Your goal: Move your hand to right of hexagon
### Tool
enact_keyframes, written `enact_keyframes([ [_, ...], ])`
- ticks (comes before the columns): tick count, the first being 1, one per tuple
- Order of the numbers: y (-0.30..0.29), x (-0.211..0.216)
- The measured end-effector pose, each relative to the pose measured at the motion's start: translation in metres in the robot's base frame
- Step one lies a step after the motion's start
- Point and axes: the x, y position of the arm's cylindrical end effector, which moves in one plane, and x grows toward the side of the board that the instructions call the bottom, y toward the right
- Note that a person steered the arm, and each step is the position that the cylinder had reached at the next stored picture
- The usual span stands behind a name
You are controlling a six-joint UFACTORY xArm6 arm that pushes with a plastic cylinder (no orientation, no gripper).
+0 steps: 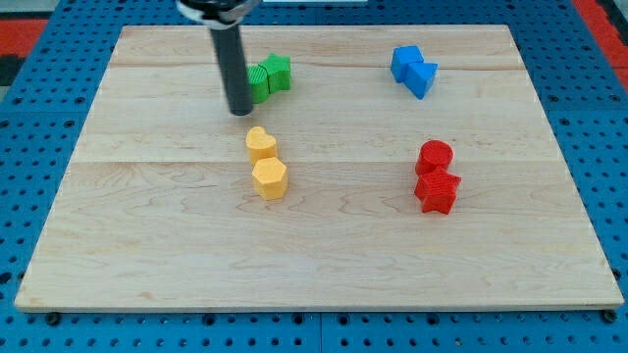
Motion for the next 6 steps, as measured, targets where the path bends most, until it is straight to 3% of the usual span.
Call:
enact_keyframes([
  [1,0.047,0.008],
  [3,0.058,0.022],
  [5,0.095,0.140],
  [6,0.104,0.132],
])
